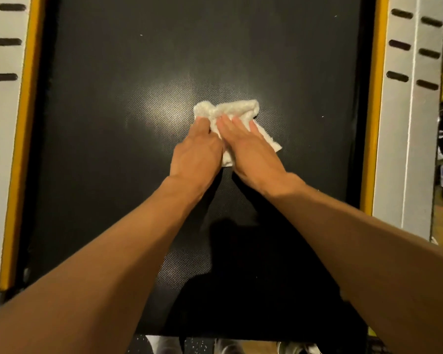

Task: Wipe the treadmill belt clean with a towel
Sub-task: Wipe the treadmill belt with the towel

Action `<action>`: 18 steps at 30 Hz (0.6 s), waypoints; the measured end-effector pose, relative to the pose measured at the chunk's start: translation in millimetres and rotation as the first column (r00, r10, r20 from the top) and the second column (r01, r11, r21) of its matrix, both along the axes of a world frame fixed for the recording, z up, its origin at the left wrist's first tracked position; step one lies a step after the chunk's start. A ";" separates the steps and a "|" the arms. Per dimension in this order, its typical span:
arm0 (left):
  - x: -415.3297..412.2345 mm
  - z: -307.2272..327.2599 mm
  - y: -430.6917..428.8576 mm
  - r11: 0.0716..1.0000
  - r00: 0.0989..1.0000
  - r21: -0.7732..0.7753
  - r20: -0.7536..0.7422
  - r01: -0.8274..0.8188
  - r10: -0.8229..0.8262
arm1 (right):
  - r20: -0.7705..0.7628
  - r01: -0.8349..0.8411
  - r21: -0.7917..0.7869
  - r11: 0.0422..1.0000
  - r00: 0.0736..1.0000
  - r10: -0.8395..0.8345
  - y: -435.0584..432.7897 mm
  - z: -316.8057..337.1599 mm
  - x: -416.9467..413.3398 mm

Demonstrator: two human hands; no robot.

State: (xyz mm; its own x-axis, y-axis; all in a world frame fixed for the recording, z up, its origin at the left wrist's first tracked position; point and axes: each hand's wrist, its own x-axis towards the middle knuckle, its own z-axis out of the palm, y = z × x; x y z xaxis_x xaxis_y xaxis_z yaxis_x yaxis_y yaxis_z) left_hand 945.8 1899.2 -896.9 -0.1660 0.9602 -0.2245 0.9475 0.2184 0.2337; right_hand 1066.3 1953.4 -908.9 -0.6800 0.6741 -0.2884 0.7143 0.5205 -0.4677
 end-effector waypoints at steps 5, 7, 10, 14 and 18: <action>13.1 2.9 30.0 1.000 0.999 0.012 0.028 -0.023 0.022 | -0.028 0.146 0.046 0.988 0.989 -0.145 24.1 -7.8 -6.3; 24.1 1.7 17.2 0.999 0.996 -0.001 0.075 -0.051 0.051 | -0.026 0.144 0.069 0.987 0.989 -0.143 0.7 -9.1 7.5; 30.3 -4.3 -5.4 1.000 0.998 -0.007 0.065 0.018 -0.018 | 0.026 0.023 0.094 0.995 0.999 -0.026 -17.6 -2.1 36.1; 32.5 5.9 22.5 1.000 1.000 -0.028 -0.004 0.012 -0.012 | 0.036 0.029 0.088 0.996 0.999 -0.032 17.4 -2.4 33.4; 54.8 7.7 24.6 0.996 0.998 -0.090 -0.049 0.025 -0.030 | 0.010 0.160 0.061 0.985 0.987 -0.161 1.6 -6.0 39.6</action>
